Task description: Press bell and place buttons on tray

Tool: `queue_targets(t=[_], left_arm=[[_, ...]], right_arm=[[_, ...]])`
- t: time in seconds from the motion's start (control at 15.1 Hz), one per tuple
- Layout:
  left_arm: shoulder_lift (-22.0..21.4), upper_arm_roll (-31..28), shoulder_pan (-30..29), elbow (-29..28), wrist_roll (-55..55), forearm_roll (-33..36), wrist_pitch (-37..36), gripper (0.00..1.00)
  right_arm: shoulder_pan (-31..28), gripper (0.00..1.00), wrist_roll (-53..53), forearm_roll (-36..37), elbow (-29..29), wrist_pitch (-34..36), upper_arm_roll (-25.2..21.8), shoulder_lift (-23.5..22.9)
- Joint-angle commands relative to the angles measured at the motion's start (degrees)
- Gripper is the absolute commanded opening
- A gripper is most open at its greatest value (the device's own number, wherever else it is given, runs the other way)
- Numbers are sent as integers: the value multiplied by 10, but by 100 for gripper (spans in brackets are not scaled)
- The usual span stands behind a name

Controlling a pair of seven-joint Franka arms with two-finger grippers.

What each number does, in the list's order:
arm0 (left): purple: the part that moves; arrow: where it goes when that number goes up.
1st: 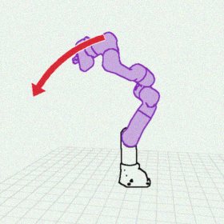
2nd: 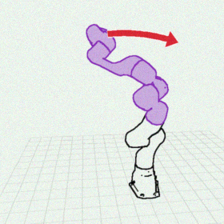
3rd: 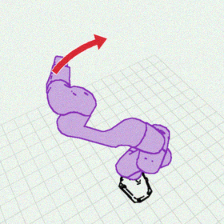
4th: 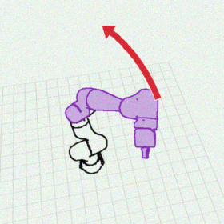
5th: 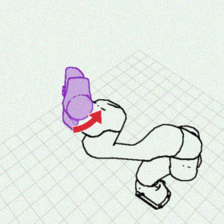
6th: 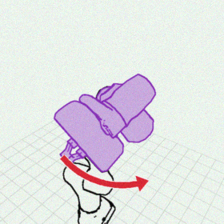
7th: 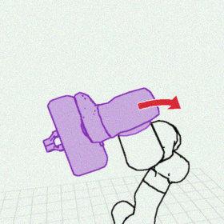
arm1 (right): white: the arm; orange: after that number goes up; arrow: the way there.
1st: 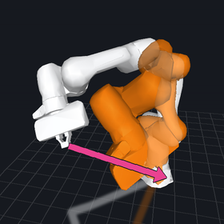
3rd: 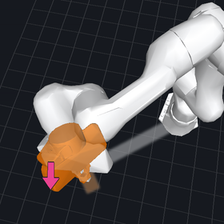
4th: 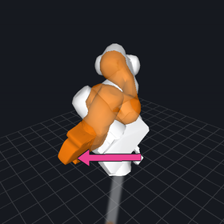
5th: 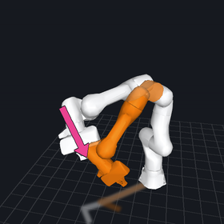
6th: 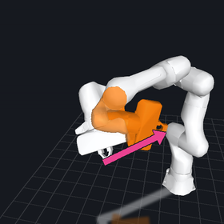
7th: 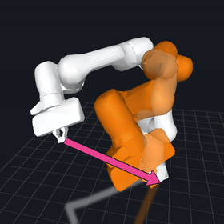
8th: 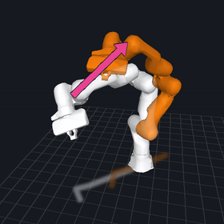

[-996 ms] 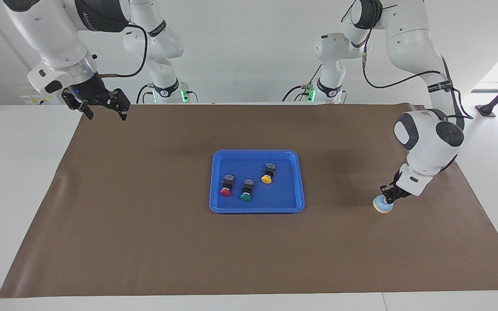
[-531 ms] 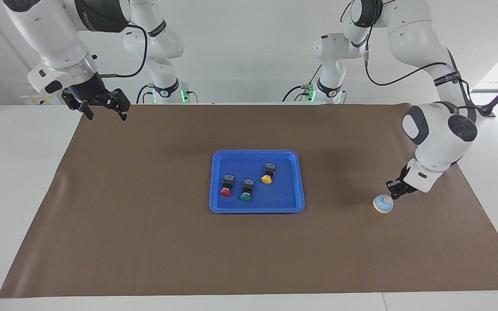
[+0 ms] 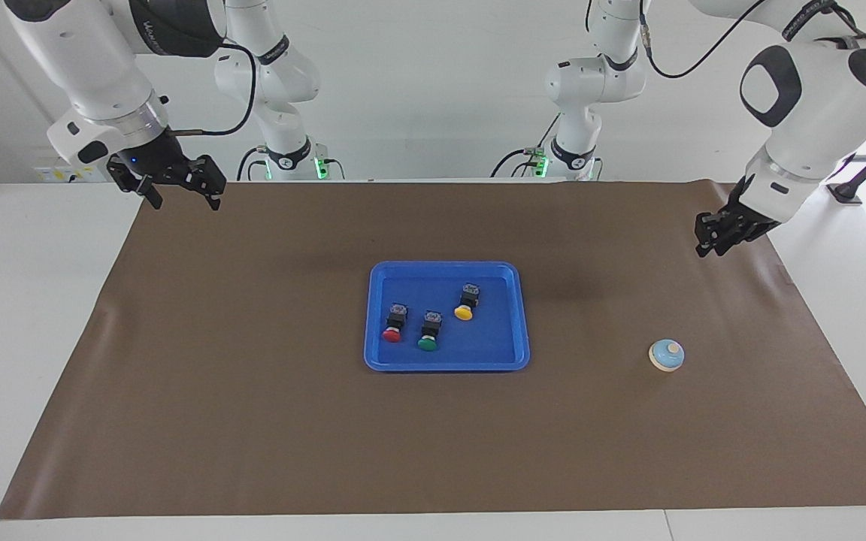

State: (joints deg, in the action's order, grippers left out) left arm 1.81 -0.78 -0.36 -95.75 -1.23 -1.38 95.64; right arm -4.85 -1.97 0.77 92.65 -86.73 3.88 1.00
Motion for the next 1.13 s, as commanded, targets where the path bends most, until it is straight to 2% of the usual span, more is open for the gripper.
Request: queue_targets(t=[0.0, 0.4, 1.06], left_arm=[[-33, -2, 1, -29, 2, 8, -25, 99], [-36, -1, 7, -24, 6, 7, -51, 100], [-35, 3, 11, -22, 0, 7, -48, 100]], right_arm=[[-9, 100, 6, -14, 14, -9, 4, 12], [-9, 100, 5, -13, 14, -9, 4, 12], [-9, 100, 6, -14, 14, -9, 4, 12]])
